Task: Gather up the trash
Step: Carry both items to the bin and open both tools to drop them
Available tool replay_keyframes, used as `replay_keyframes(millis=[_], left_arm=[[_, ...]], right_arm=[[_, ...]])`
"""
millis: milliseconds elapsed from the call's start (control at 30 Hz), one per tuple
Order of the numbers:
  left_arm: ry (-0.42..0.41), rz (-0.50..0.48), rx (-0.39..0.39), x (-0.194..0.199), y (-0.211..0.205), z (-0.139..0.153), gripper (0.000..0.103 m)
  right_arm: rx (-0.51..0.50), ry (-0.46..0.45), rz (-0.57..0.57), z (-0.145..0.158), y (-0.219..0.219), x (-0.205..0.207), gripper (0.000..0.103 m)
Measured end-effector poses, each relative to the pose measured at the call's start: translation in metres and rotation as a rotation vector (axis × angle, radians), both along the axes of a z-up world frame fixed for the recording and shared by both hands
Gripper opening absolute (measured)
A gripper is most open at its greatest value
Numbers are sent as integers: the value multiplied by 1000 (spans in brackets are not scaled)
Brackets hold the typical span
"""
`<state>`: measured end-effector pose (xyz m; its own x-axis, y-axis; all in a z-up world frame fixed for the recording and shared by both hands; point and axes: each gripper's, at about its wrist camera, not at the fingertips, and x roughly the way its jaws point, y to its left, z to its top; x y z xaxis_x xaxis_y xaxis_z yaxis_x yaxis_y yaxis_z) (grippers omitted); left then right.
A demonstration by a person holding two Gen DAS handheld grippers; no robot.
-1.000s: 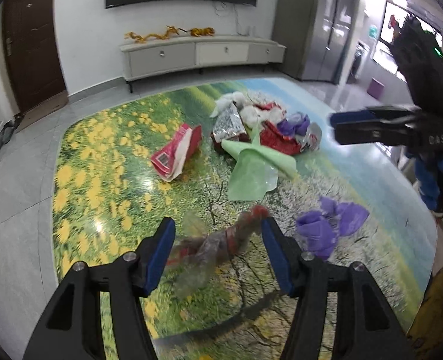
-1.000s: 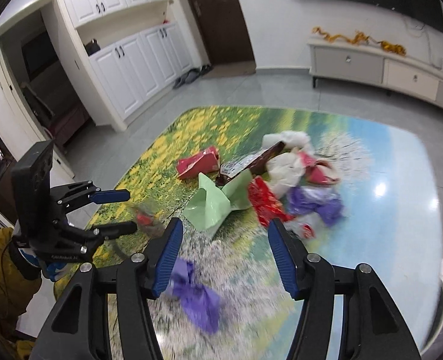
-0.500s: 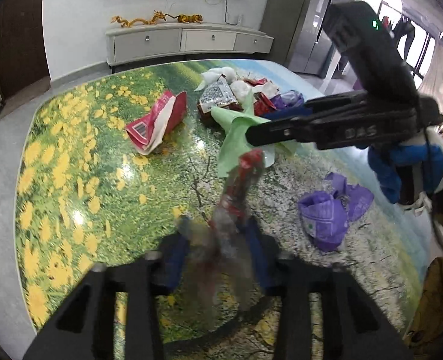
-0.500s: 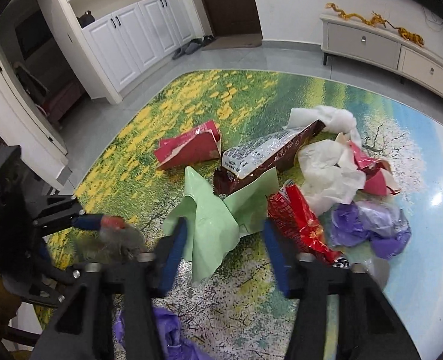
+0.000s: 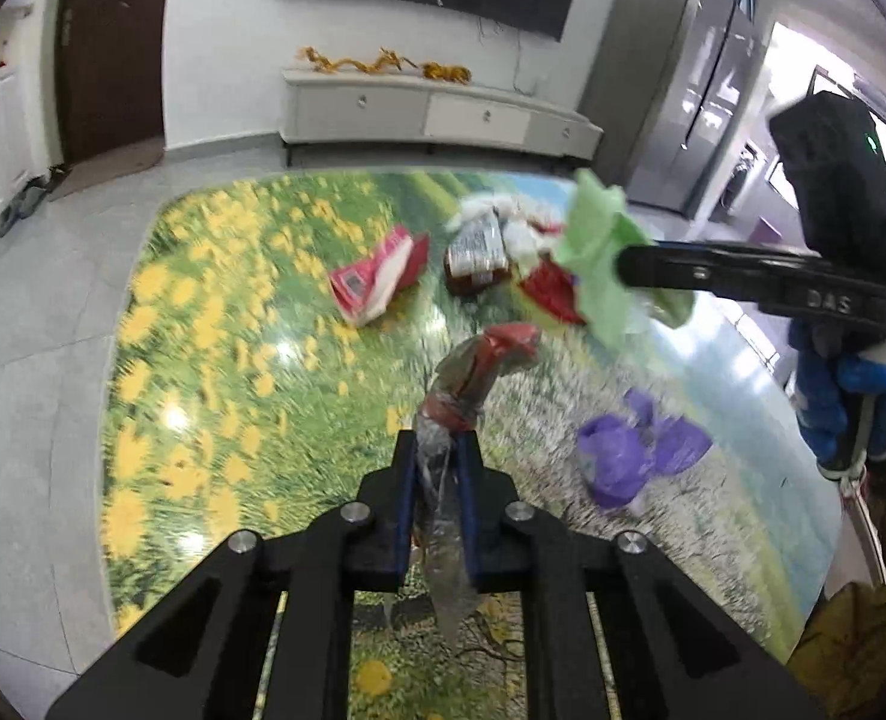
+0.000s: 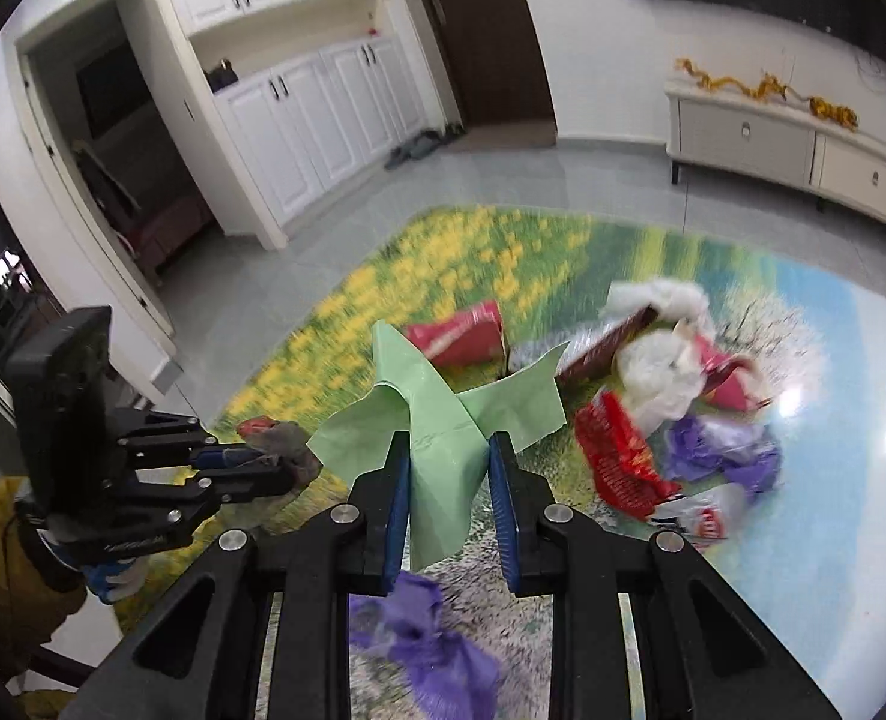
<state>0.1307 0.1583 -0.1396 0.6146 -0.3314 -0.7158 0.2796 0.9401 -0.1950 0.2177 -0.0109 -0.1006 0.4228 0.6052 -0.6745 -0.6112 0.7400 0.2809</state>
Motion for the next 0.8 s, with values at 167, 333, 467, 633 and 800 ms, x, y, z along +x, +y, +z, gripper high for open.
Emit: replay_keyframes(millis=[167,333,467,633,800], left_arm=[[-66,19,-5,-8,-12,45,12],[-120,-22,-16,-3,-50,86,12],[-139,-102,-30,7,-104,111,12],[-129,-228,-59,30,-199,128,12],[-65,-347,-74,56,-309,119,12]], right_arm=[[61,-91,-77,44,-51,-18,24],[85,-164,-196,77,-121,-37,24],[57,-195,-325,87,-191,-55,24],[-26,-185,-498,80,-272,-73,25],[-98,-125,-657,56,-341,-80,25]])
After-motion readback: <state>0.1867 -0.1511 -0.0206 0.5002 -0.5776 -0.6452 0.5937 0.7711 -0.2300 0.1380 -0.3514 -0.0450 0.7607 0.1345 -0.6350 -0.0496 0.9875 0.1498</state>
